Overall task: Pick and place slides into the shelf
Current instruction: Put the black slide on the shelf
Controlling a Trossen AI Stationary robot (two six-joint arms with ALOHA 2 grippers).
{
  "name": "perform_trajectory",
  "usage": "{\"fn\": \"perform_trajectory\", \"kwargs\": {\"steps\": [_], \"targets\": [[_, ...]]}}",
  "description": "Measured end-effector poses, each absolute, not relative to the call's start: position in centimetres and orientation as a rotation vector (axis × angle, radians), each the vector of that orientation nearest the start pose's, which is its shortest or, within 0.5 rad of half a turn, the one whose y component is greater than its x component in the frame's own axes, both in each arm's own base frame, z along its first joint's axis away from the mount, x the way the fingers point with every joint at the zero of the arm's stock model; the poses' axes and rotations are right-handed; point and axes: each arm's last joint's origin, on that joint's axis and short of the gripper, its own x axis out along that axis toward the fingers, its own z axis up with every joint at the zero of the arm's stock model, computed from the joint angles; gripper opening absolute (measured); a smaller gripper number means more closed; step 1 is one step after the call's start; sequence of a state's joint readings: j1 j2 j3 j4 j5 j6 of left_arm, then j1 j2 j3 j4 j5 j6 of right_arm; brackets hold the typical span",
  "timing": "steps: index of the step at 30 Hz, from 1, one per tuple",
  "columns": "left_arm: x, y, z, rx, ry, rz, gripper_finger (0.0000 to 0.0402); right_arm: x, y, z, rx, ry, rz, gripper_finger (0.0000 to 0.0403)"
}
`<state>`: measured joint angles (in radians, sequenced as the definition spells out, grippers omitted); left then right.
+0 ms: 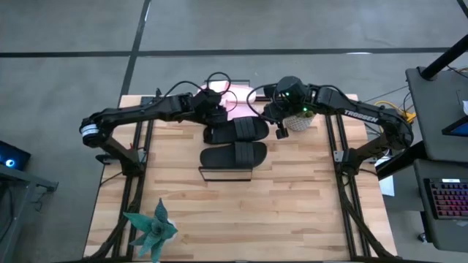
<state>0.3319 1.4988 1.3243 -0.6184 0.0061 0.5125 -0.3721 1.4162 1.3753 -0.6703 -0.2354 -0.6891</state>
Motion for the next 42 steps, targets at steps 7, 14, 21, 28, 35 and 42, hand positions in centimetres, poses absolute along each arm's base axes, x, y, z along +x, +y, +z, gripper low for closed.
{"fn": "perform_trajectory", "kwargs": {"steps": [7,14,21,28,35,42], "targets": [[29.2,9.9,33.1,0.349,0.765,0.083,0.0000,28.1,-10.4,32.3,-0.407,0.767,0.131,0.0009],[29.4,9.9,32.6,0.333,0.778,0.066,0.0000,28.8,-10.8,30.1,-0.395,0.790,0.135,0.0009],[30.0,10.2,31.2,0.320,0.829,0.052,0.0000,29.2,-11.5,29.1,-0.361,0.821,0.124,0.0009],[30.3,10.2,30.6,0.312,0.854,0.045,0.0000,29.2,-11.9,29.0,-0.350,0.821,0.117,0.0009],[30.3,10.2,30.6,0.307,0.851,0.036,0.0000,29.0,-12.0,28.6,-0.344,0.828,0.114,0.0009],[29.9,10.1,31.0,0.306,0.852,0.033,0.0000,29.0,-12.1,29.1,-0.353,0.816,0.101,0.0009]]}}
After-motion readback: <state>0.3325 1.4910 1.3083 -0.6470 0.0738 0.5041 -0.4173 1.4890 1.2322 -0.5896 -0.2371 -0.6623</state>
